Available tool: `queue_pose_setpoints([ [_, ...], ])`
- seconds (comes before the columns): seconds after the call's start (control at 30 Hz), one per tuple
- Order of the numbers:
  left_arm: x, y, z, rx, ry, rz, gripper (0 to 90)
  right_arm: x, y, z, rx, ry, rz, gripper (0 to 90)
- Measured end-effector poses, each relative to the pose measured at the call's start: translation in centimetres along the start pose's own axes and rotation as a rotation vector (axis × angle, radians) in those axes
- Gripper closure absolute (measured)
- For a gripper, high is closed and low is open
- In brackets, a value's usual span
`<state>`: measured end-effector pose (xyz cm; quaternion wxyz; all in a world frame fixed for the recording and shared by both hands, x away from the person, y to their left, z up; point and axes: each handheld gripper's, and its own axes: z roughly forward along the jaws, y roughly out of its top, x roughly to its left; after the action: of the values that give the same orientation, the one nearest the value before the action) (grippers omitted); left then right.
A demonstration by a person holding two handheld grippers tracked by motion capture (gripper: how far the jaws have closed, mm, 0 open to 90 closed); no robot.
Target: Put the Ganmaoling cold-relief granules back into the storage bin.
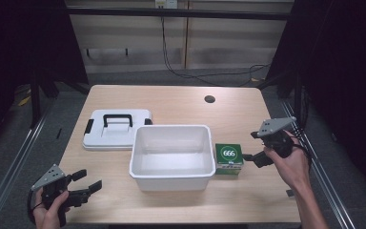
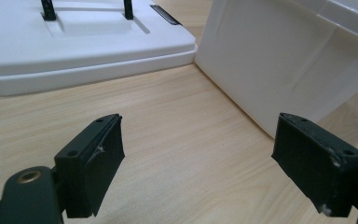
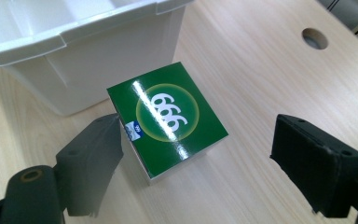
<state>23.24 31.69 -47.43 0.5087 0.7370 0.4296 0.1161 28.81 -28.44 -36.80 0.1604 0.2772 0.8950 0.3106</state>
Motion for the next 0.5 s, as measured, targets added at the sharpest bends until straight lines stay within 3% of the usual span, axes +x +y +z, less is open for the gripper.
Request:
queue_pose_setpoints([
  [0.17, 0.0, 0.1, 0.0, 0.002, 0.0, 0.008, 15.9, -0.6, 1.5, 0.4, 0.045, 0.025, -0.036, 14.5],
  [0.33, -0.1, 0.0, -0.1, -0.002, 0.0, 0.009, 15.9, -0.5, 2.6, 0.9, 0.088, 0.012, -0.08, 14.3],
  [0.4, -0.1, 0.0, -0.1, -0.002, 0.001, 0.004, 15.9, -0.6, 3.4, 1.5, 0.119, 0.037, -0.12, 14.0],
  [0.47, -0.1, 0.0, 0.0, 0.0, -0.004, 0.006, 15.9, -0.6, 3.5, 1.7, 0.13, 0.045, -0.129, 14.0],
  [0.5, -0.1, 0.0, 0.0, 0.0, -0.004, 0.009, 15.9, -0.6, 3.9, 2.2, 0.171, 0.071, -0.16, 13.8],
])
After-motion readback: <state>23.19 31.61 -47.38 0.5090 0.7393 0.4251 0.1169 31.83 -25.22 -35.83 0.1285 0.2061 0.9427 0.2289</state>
